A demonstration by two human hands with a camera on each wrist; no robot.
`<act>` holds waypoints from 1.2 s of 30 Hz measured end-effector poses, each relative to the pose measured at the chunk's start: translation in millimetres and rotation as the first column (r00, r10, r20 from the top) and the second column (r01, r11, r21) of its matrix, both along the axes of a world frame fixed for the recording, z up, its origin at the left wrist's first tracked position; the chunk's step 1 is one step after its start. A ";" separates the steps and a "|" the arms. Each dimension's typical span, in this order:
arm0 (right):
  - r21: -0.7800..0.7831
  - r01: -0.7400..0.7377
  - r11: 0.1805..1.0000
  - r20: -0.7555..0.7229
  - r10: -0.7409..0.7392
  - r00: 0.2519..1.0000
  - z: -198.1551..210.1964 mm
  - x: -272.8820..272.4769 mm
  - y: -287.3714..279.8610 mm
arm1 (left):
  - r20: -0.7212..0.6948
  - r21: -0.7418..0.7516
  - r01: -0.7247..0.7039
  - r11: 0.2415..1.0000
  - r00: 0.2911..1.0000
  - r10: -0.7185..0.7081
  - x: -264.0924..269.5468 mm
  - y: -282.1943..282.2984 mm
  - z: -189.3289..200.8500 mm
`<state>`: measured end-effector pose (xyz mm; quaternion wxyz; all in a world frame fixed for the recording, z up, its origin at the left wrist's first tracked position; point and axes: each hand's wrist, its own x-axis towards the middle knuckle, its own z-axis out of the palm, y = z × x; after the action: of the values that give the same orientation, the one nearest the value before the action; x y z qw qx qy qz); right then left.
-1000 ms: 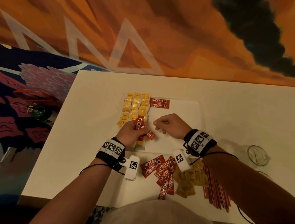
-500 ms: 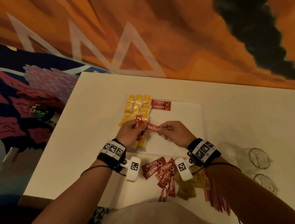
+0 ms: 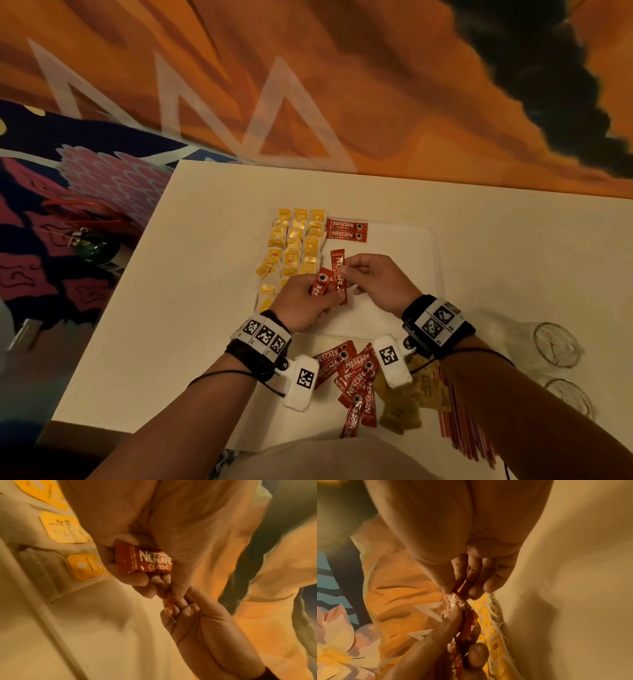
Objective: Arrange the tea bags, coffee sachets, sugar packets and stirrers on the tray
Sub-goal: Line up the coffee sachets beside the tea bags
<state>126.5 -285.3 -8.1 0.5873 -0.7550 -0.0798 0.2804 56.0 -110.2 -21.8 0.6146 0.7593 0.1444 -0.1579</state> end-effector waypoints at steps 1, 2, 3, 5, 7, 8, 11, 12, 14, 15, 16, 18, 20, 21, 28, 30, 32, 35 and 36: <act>-0.001 0.011 1.000 0.002 -0.011 1.000 -0.7 -0.5 -0.8 | 0.000 -0.024 -0.027 0.999 1.000 0.027 1.1 -1.1 1.6; -0.002 0.023 1.000 0.000 -0.023 1.000 -1.5 -0.9 -2.0 | 0.003 -0.042 -0.060 0.997 0.998 0.060 2.3 -1.7 2.8; -0.003 0.027 1.000 -0.001 -0.027 1.000 -1.9 -1.3 -3.2 | 0.011 -0.054 -0.093 0.994 0.996 0.094 3.6 -1.9 4.4; -0.008 0.004 1.000 0.009 -0.004 1.000 -1.8 -2.9 -5.6 | 0.035 -0.064 -0.140 0.988 0.989 0.143 6.4 -1.0 7.0; -0.031 -0.049 0.998 0.027 0.050 0.998 -0.5 -5.2 -7.7 | 0.051 -0.056 -0.155 0.986 0.986 0.158 9.3 0.6 9.3; -0.045 -0.078 0.996 0.030 0.079 0.996 0.2 -6.8 -8.6 | 0.054 -0.052 -0.156 0.986 0.986 0.159 10.5 1.4 9.6; -0.059 -0.106 0.993 0.027 0.108 0.994 0.2 -9.7 -10.4 | 0.051 -0.043 -0.140 0.989 0.988 0.142 12.4 2.7 9.6; -0.054 -0.092 0.994 0.027 0.093 0.995 -0.9 -9.3 -11.5 | 0.050 -0.041 -0.140 0.989 0.989 0.142 12.5 3.2 9.1; -0.045 -0.053 0.998 0.020 0.054 0.998 -3.7 -7.9 -14.5 | 0.048 -0.056 -0.171 0.984 0.984 0.174 12.5 4.9 9.1; -0.042 -0.032 0.999 0.005 0.032 0.999 -5.6 -7.1 -16.4 | 0.042 -0.074 -0.200 0.977 0.978 0.204 12.7 6.4 8.6; -0.039 -0.007 0.999 -0.014 0.007 1.000 -7.9 -6.1 -17.9 | 0.033 -0.093 -0.229 0.969 0.972 0.233 13.1 8.5 8.0; -0.030 0.050 0.998 -0.041 -0.051 0.998 -12.9 -4.7 -20.3 | 0.018 -0.114 -0.259 0.959 0.965 0.263 14.0 12.8 6.5; -0.018 0.111 0.994 -0.055 -0.112 0.992 -17.0 -3.8 -21.2 | 0.010 -0.128 -0.258 0.958 0.965 0.262 14.8 15.3 4.5; -0.011 0.138 0.990 -0.059 -0.139 0.989 -18.3 -3.3 -21.3 | 0.010 -0.132 -0.257 0.957 0.965 0.260 15.1 15.5 4.0; -0.029 0.248 0.968 0.006 -0.248 0.969 -19.0 16.2 -20.4 | -0.041 -0.186 -0.306 0.934 0.952 0.304 18.3 16.0 2.7; -0.068 0.297 0.952 0.050 -0.294 0.954 -21.0 28.7 -21.0 | -0.077 -0.209 -0.315 0.926 0.949 0.306 17.5 17.0 1.8; -0.114 0.333 0.936 0.098 -0.323 0.941 -24.6 41.7 -21.0 | -0.116 -0.247 -0.305 0.920 0.952 0.285 16.3 18.2 1.3; -0.208 0.333 0.920 0.135 -0.310 0.941 -34.8 58.4 -18.3 | -0.149 -0.294 -0.260 0.920 0.963 0.224 14.0 17.2 2.5; -0.245 0.323 0.914 0.138 -0.297 0.945 -39.0 62.3 -16.6 | -0.155 -0.301 -0.252 0.920 0.965 0.213 12.8 16.4 2.6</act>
<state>188.8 -301.9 -47.1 0.5138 -0.8424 0.0505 0.1544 68.8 -93.9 -19.2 0.7334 0.6170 0.2426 -0.1500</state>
